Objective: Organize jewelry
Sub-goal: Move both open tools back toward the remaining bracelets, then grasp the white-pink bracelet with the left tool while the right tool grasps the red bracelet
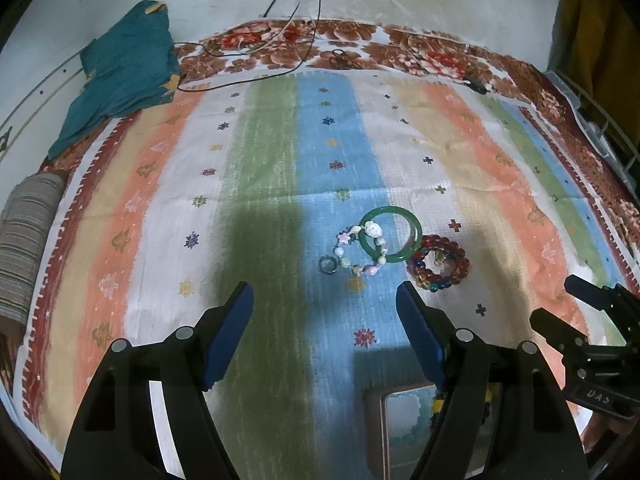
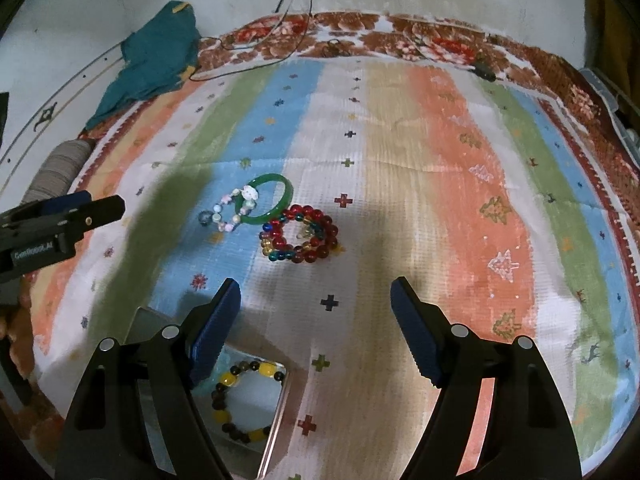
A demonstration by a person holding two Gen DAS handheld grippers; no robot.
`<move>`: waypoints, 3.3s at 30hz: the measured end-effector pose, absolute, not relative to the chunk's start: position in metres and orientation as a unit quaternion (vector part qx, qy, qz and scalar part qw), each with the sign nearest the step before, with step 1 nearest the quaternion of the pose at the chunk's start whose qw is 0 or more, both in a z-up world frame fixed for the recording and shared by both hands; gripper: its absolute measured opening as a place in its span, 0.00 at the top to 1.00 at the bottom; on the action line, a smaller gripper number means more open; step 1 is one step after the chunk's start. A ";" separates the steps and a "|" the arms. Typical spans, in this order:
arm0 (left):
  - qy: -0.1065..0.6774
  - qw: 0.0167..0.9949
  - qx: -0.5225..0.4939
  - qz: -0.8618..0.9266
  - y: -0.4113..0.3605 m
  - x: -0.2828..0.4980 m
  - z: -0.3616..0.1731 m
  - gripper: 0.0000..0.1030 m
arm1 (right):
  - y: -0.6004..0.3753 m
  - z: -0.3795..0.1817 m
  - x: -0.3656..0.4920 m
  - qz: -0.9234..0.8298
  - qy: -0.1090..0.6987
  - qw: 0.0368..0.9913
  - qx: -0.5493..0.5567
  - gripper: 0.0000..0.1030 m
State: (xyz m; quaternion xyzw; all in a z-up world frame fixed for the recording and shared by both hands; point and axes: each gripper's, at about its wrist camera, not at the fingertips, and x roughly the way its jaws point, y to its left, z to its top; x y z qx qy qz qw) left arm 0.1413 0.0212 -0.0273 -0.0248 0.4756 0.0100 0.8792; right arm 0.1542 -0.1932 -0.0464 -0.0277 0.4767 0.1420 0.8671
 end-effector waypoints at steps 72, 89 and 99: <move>0.568 0.822 0.046 0.013 0.011 0.257 -0.142 0.50 | -0.171 -0.125 0.245 0.116 0.566 0.816 -0.019 0.50; 0.564 0.823 0.067 -0.003 -0.004 0.257 -0.143 0.90 | -0.163 -0.130 0.247 0.116 0.573 0.811 -0.031 0.70; 0.565 0.823 0.062 -0.003 -0.003 0.255 -0.141 0.90 | -0.165 -0.129 0.243 0.119 0.565 0.815 -0.039 0.88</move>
